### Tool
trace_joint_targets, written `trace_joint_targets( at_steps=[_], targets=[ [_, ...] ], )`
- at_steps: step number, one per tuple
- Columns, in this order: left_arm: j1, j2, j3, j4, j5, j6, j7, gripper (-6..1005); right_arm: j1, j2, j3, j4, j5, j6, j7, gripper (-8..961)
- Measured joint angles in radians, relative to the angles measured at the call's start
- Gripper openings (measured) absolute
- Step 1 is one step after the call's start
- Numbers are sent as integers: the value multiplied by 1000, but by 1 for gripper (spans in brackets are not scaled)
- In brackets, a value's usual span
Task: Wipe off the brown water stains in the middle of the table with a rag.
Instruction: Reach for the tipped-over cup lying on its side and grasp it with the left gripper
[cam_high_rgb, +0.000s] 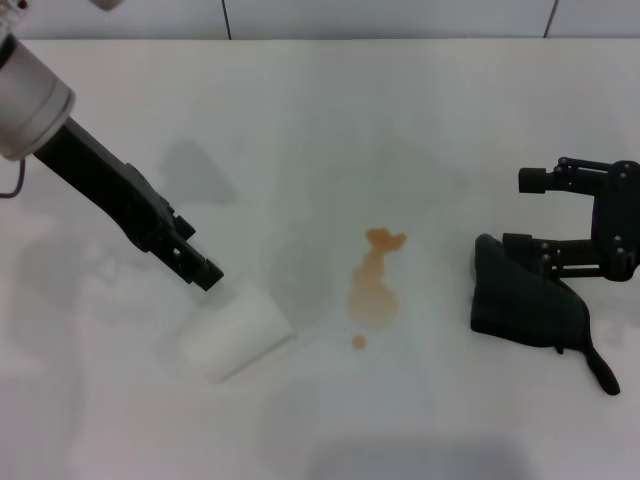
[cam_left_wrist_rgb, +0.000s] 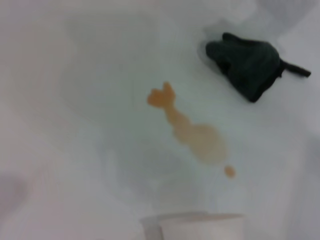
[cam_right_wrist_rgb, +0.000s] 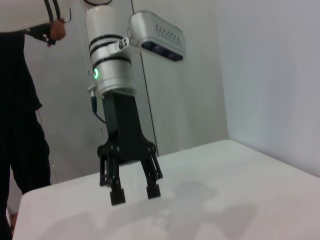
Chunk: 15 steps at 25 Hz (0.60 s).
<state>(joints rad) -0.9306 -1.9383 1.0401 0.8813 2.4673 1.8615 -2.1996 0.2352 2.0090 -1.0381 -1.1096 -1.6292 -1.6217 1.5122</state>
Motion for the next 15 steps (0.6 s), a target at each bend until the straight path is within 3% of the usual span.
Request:
trace_joint_targets(
  at_steps=[11, 15],
  targets=[
    [-27, -34, 47, 2, 59, 2, 18, 861, -1, 1, -4, -4, 11, -5, -3, 828],
    [-27, -58, 66, 2, 87, -4, 22, 861, -1, 1, -8, -4, 12, -6, -3, 828]
  ],
)
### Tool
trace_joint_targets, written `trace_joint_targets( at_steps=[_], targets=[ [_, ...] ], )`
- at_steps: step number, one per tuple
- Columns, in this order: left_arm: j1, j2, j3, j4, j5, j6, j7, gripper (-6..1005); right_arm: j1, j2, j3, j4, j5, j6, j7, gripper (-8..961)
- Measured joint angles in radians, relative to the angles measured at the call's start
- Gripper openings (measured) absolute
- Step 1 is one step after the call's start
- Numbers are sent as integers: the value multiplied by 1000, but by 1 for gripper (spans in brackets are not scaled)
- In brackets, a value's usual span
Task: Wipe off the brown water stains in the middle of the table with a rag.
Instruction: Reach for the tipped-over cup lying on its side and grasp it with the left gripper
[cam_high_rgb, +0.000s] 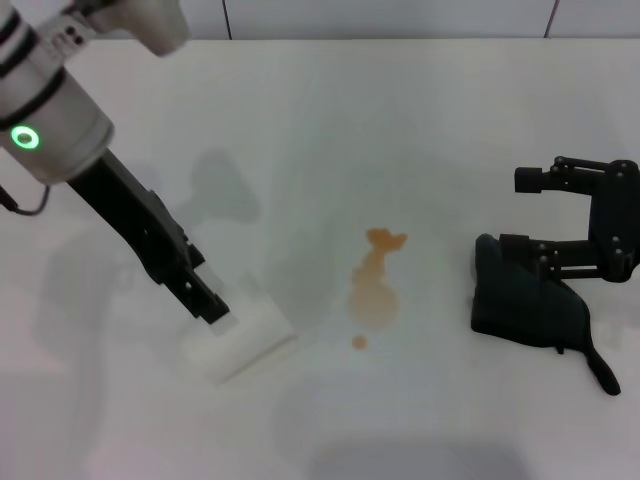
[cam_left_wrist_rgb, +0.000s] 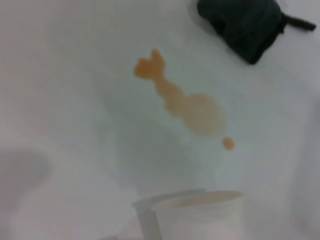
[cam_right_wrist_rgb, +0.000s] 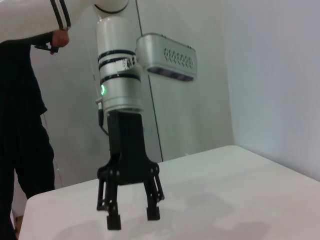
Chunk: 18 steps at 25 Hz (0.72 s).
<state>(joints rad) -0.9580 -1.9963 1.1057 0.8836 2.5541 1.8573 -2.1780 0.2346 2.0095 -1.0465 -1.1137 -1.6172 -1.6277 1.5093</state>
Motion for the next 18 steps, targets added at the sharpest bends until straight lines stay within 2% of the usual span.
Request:
trace_joint_targets(
  at_steps=[3, 18],
  targets=[
    [-1, -17, 15, 0, 15, -6, 5, 862, 0, 0, 0, 0, 1, -1, 0, 828],
    [11, -55, 30, -10, 45, -55, 14, 862, -9, 0, -6, 11, 5, -12, -9, 827]
  ],
)
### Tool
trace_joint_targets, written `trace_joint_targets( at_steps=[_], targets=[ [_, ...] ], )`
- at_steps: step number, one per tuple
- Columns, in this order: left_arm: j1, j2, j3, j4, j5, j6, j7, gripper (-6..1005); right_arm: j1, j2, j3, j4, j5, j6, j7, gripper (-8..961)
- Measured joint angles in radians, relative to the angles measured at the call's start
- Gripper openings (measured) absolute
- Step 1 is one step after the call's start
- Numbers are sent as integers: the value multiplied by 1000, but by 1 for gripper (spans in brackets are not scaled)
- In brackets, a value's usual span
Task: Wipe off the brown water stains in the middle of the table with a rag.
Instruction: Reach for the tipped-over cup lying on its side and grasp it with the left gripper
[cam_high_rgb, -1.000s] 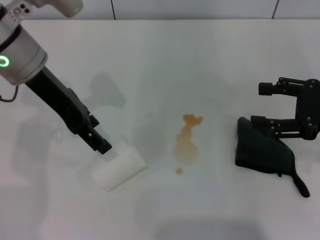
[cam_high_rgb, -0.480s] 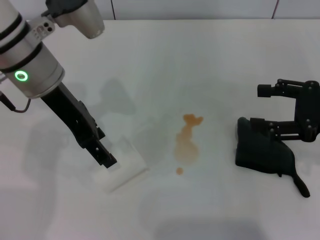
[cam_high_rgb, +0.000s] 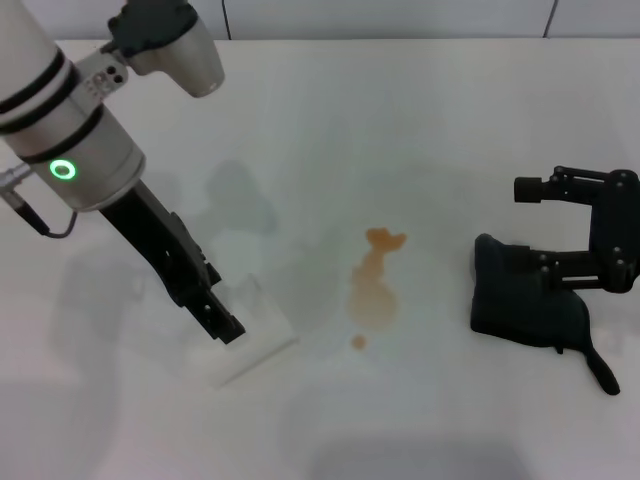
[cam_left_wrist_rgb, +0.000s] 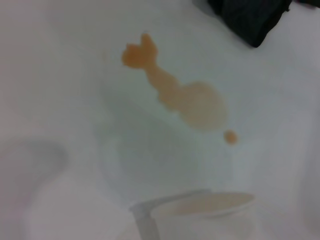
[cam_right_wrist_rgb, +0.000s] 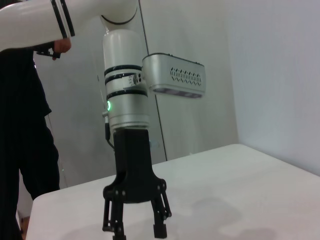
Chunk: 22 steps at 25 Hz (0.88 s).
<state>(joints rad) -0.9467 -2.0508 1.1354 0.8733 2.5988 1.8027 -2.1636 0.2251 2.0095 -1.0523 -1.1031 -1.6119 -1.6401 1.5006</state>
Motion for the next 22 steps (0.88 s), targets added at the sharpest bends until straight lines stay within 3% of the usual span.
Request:
trace_joint_targets(
  at_steps=[8, 22],
  targets=[
    [12, -20, 0, -12, 2, -21, 2, 861, -3, 0, -3, 0, 7, -3, -3, 827],
    [16, -23, 1, -37, 17, -25, 0, 862, -16, 0, -9, 7, 8, -3, -6, 827]
  ],
)
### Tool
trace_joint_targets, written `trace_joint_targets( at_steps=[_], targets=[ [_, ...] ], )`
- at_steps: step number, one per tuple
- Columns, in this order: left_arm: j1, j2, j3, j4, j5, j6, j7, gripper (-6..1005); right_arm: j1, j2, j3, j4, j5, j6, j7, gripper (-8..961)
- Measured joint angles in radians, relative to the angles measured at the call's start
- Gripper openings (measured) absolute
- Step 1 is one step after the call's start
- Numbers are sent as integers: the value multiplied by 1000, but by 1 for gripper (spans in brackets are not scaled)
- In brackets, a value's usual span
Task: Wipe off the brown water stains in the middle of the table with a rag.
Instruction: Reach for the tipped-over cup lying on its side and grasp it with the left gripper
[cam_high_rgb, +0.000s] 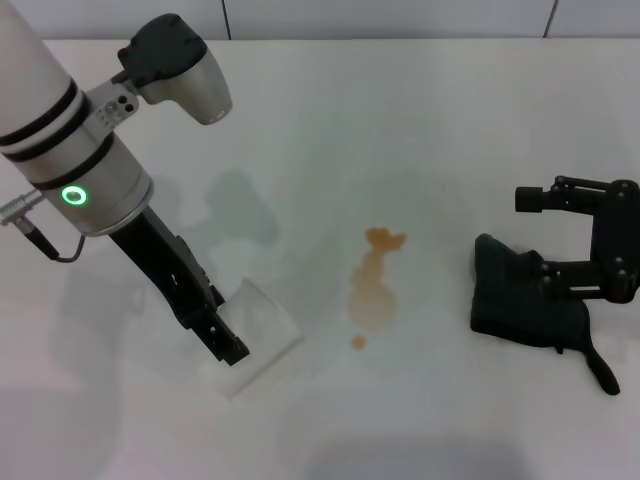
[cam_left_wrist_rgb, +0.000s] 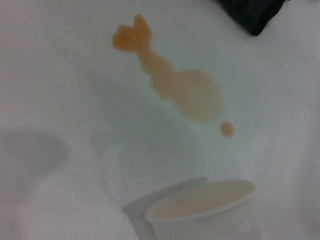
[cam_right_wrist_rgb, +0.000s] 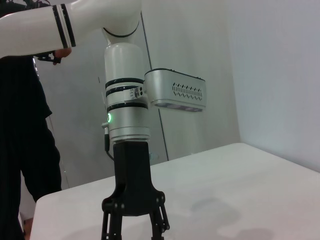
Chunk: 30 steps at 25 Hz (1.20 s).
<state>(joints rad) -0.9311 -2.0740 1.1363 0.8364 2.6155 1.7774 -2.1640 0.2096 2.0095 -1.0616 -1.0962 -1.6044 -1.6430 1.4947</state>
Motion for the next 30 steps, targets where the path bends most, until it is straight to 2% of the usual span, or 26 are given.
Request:
trace_joint_targets(
  at_steps=[30],
  targets=[
    [-1, -6, -7, -25, 3, -55, -22, 861, 4, -2, -1, 19, 14, -1, -25, 826]
  ],
)
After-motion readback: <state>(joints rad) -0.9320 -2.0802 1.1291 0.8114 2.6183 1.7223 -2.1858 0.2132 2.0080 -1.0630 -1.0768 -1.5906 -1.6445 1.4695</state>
